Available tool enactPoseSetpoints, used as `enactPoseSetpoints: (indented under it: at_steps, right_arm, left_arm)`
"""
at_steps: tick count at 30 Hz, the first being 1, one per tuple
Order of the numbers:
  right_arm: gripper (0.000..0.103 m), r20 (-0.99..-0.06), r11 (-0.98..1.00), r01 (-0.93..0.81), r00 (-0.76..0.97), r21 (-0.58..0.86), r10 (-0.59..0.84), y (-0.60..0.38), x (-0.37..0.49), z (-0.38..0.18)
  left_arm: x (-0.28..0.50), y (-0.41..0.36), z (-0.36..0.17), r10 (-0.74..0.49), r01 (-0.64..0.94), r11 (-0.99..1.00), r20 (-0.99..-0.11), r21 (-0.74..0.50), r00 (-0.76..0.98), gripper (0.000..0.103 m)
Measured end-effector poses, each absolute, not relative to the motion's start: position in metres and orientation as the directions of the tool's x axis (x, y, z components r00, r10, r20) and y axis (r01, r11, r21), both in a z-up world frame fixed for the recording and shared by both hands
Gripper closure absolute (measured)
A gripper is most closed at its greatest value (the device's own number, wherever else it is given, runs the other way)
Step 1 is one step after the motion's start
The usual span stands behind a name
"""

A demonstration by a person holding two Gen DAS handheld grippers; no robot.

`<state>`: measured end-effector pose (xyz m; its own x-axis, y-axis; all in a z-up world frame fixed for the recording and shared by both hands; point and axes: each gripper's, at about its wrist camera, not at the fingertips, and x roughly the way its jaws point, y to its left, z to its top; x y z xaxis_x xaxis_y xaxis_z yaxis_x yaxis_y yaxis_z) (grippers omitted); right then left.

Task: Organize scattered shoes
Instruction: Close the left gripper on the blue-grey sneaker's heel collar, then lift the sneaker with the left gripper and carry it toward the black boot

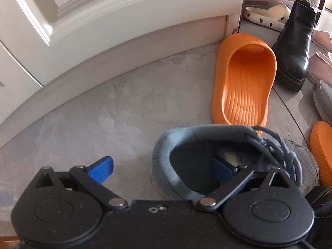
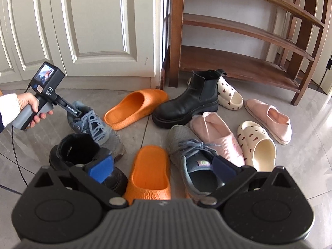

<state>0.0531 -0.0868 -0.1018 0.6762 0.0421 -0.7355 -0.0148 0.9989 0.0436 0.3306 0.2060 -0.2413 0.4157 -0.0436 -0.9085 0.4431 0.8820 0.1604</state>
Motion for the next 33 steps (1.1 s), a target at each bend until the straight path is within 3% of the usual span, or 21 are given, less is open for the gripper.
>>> enactPoseSetpoints:
  at_steps: [5,6,7,8,9,17,33]
  right_arm:
    - [0.0,-0.744,0.999,-0.016,0.667,0.039,0.04,-0.084,0.053,-0.105]
    - [0.0,-0.746,0.999,-0.017,0.665,0.04,0.041,-0.084,0.053,-0.106]
    - [0.0,-0.749,0.999,-0.018,0.661,0.042,0.043,-0.083,0.053,-0.107]
    - [0.0,-0.75,0.999,-0.019,0.66,0.044,0.045,-0.083,0.053,-0.108]
    - [0.0,-0.75,0.999,-0.02,0.66,0.045,0.047,-0.082,0.053,-0.108]
    - [0.0,-0.755,0.999,-0.02,0.653,0.047,0.049,-0.08,0.052,-0.111]
    - [0.0,-0.756,0.997,0.019,0.653,0.078,0.047,-0.09,0.046,-0.108]
  left_arm:
    - [0.337,0.209,-0.243,-0.043,0.4,0.906,-0.91,0.139,0.412,0.006]
    - [0.34,0.209,-0.242,-0.046,0.391,0.912,-0.912,0.128,0.408,0.029]
    - [0.344,0.21,-0.244,-0.021,0.364,0.922,-0.921,0.133,0.39,0.085]
    - [0.349,0.211,-0.247,0.007,0.333,0.933,-0.929,0.139,0.37,0.081]
    - [0.352,0.209,-0.25,0.015,0.33,0.933,-0.933,0.142,0.36,0.085]
    - [0.361,0.21,-0.251,-0.033,0.371,0.923,-0.937,0.105,0.347,0.084]
    - [0.328,0.199,-0.22,0.019,0.296,0.936,-0.865,0.192,0.501,0.088]
